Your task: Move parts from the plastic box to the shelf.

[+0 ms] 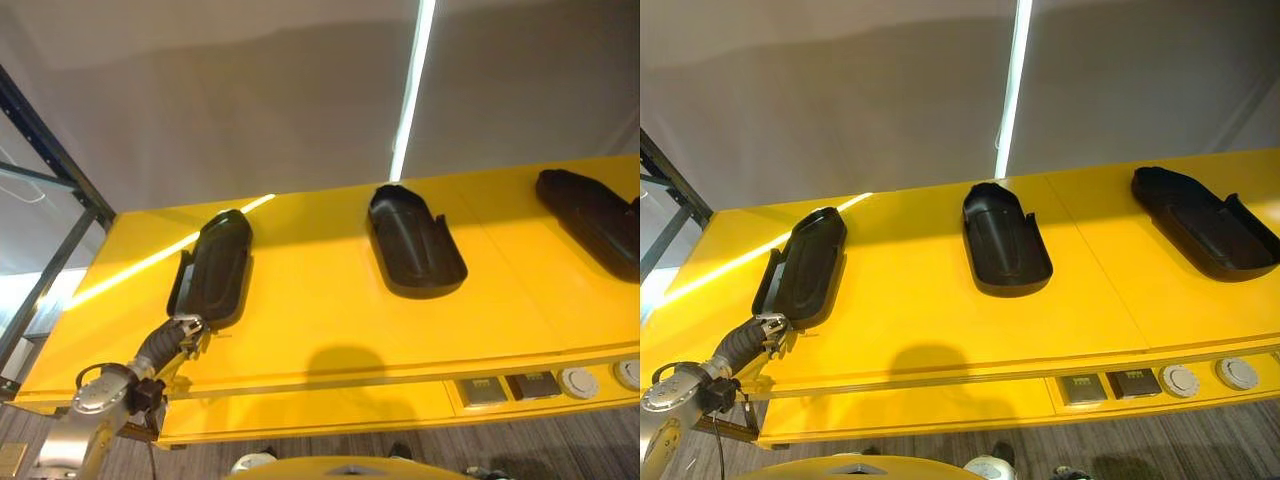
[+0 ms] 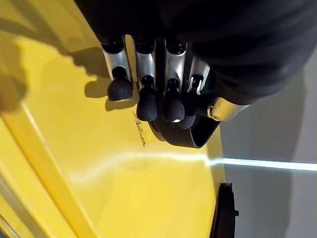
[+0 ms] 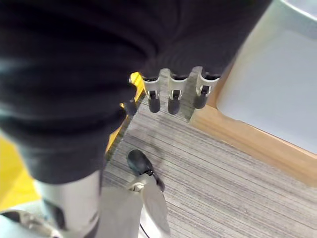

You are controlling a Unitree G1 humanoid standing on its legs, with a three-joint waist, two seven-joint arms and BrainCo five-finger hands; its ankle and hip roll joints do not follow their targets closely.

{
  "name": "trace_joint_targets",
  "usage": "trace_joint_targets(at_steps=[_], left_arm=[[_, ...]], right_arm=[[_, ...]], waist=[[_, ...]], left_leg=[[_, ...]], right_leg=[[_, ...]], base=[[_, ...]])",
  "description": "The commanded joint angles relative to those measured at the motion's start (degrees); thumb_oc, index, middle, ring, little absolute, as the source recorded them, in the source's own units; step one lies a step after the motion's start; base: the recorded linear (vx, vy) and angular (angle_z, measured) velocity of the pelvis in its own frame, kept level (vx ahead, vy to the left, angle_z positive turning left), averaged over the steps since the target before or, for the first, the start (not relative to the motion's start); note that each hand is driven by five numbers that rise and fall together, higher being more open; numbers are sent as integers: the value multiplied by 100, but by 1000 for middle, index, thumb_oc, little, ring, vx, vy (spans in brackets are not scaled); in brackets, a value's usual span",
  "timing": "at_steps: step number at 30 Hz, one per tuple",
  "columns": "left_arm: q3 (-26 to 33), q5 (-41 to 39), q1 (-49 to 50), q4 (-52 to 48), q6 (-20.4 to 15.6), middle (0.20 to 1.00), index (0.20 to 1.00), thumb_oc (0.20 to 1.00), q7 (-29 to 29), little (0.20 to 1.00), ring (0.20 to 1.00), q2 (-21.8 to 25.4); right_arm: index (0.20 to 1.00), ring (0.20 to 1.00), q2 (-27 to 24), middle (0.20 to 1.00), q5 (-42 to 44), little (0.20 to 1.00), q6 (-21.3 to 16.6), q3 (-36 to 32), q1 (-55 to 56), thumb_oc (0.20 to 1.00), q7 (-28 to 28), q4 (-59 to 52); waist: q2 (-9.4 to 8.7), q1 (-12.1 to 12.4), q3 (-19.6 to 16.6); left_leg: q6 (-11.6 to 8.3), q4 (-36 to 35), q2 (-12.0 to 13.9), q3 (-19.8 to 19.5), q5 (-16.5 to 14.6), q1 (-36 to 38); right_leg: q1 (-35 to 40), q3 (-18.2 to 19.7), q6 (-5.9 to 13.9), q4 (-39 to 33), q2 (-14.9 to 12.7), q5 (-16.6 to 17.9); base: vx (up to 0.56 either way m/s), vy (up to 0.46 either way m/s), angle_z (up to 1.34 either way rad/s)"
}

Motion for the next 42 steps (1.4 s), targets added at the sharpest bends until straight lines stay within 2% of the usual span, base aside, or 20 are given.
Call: trace_joint_targets(at_steps=[1, 8, 9, 11, 12, 13, 19, 22, 25, 28, 29, 30, 31, 34, 35, 36, 40, 42], left_arm=[[114, -144, -420, -55, -288, 200, 200, 200, 29, 200, 200, 68], [94, -357, -466, -254, -359, 200, 200, 200, -331, 200, 200, 66], [70, -562, -510, -528, -430, 200, 200, 200, -685, 200, 200, 63], [69, -627, -533, -718, -439, 200, 200, 200, -1047, 200, 200, 92], [61, -608, -559, -931, -391, 702, 702, 702, -1335, 702, 702, 130], [31, -597, -594, -1044, -394, 1000, 1000, 1000, -1575, 1000, 1000, 211], [-181, -875, -792, -1355, -430, 1000, 1000, 1000, -2239, 1000, 1000, 390], [-445, -1343, -950, -1579, -186, 1000, 1000, 1000, -2506, 1000, 1000, 364], [-775, -1628, -1085, -1579, 3, 1000, 1000, 1000, -2430, 1000, 1000, 246], [-978, -1615, -1162, -1497, -141, 1000, 1000, 1000, -2269, 1000, 1000, 143], [-1168, -1555, -1242, -1402, -452, 1000, 1000, 1000, -1986, 1000, 1000, 57], [-1193, -1552, -1260, -1385, -496, 1000, 1000, 1000, -1964, 1000, 1000, 45], [-1392, -1559, -1456, -1303, -830, 1000, 1000, 1000, -1895, 1000, 1000, -96], [-1775, -1731, -1826, -1309, -946, 1000, 1000, 1000, -1972, 1000, 1000, -393], [-2033, -1539, -2014, -1258, -1108, 1000, 1000, 1000, -1887, 1000, 1000, -511], [-2115, -1481, -2079, -1228, -1125, 1000, 1000, 1000, -1943, 1000, 1000, -552], [-2702, -1277, -2456, -1048, -1308, 1000, 1000, 1000, -1555, 1000, 1000, -728], [-2924, -1066, -2658, -921, -1793, 1000, 1000, 1000, -1007, 1000, 1000, -829]], right_arm=[[1000, 1000, -3, 1000, -31, 1000, 29, 127, -343, 1000, -1, -4], [1000, 1000, 8, 1000, -80, 1000, 20, 131, -365, 1000, -3, 20], [1000, 1000, 23, 1000, -84, 1000, -1, 134, -381, 1000, -21, 65], [1000, 1000, 35, 1000, -108, 1000, -24, 138, -397, 1000, -36, 103], [1000, 1000, 40, 1000, -130, 1000, -50, 145, -420, 1000, -43, 146], [1000, 1000, 50, 1000, -141, 1000, -84, 160, -443, 1000, -66, 207], [1000, 1000, 48, 1000, -146, 1000, -132, 237, -530, 1000, -62, 320], [1000, 1000, 67, 1000, -155, 1000, -135, 322, -582, 1000, -65, 374], [1000, 1000, 104, 1000, -206, 1000, -169, 378, -653, 1000, -62, 463], [1000, 1000, 116, 1000, -200, 1000, -122, 445, -684, 1000, -44, 426], [1000, 1000, 142, 1000, -188, 1000, -71, 505, -706, 1000, -27, 394], [1000, 1000, 146, 1000, -185, 1000, -68, 510, -707, 1000, -28, 393], [1000, 1000, 188, 1000, -177, 1000, -56, 581, -717, 1000, -56, 397], [1000, 1000, 253, 1000, -199, 1000, -121, 692, -812, 1000, -100, 538], [1000, 1000, 302, 1000, -180, 1000, -120, 783, -873, 1000, -129, 597], [1000, 1000, 313, 1000, -167, 1000, -120, 802, -891, 1000, -139, 614], [1000, 1000, 375, 1000, -40, 1000, -90, 956, -997, 1000, -148, 674], [1000, 1000, 389, 1000, 47, 1000, -72, 1006, -1003, 1000, -153, 668]], waist=[[-125, -58, 451], [-120, -60, 447], [-116, -51, 441], [-110, -44, 434], [-104, -33, 418], [-89, -29, 406], [-83, -53, 365], [-87, -91, 335], [-99, -139, 323], [-113, -172, 310], [-136, -206, 305], [-137, -207, 305], [-170, -245, 301], [-221, -301, 298], [-255, -351, 292], [-262, -361, 292], [-337, -484, 273], [-368, -551, 260]], left_leg=[[360, 40, -263, 55, -376, 287], [365, 42, -266, 66, -380, 293], [375, 42, -275, 63, -391, 299], [376, 44, -275, 68, -390, 299], [375, 41, -279, 68, -389, 300], [375, 38, -283, 71, -390, 304], [374, 35, -286, 95, -395, 313], [373, 31, -277, 125, -399, 337], [373, 25, -270, 142, -404, 361], [377, 22, -265, 162, -416, 371], [376, 22, -254, 166, -418, 379], [377, 21, -253, 167, -419, 381], [390, 16, -243, 180, -435, 397], [403, 6, -230, 203, -451, 421], [406, -1, -222, 236, -462, 442], [405, -3, -219, 245, -465, 450], [387, -4, -188, 331, -477, 476], [390, -4, -175, 372, -484, 488]], right_leg=[[592, -223, 173, 58, -20, -619], [590, -226, 176, 59, -26, -613], [601, -235, 175, 58, -26, -615], [604, -245, 178, 58, -32, -612], [605, -249, 188, 55, -34, -602], [606, -255, 198, 56, -36, -596], [608, -235, 215, 53, -26, -597], [615, -219, 234, 49, -21, -587], [616, -190, 243, 48, -8, -577], [612, -166, 248, 45, 0, -582], [605, -139, 245, 49, 15, -578], [605, -136, 245, 49, 16, -578], [609, -108, 231, 46, 30, -580], [608, -55, 213, 39, 50, -564], [608, -29, 214, 35, 59, -549], [609, -19, 214, 33, 62, -545], [589, 62, 233, 30, 88, -538], [576, 111, 235, 26, 104, -532]], base=[[0, 0, 0], [0, 0, 0], [0, 0, 0], [0, 0, 0], [0, 0, 0], [0, 0, 0], [0, 0, 0], [0, 0, 0], [0, 0, 0], [-6, -5, -2], [-15, -14, -6], [-24, -26, -5], [0, 0, 0], [-12, -15, -3], [-11, -22, -5], [-9, -30, -6], [-7, -23, -12], [-3, -30, -10]])
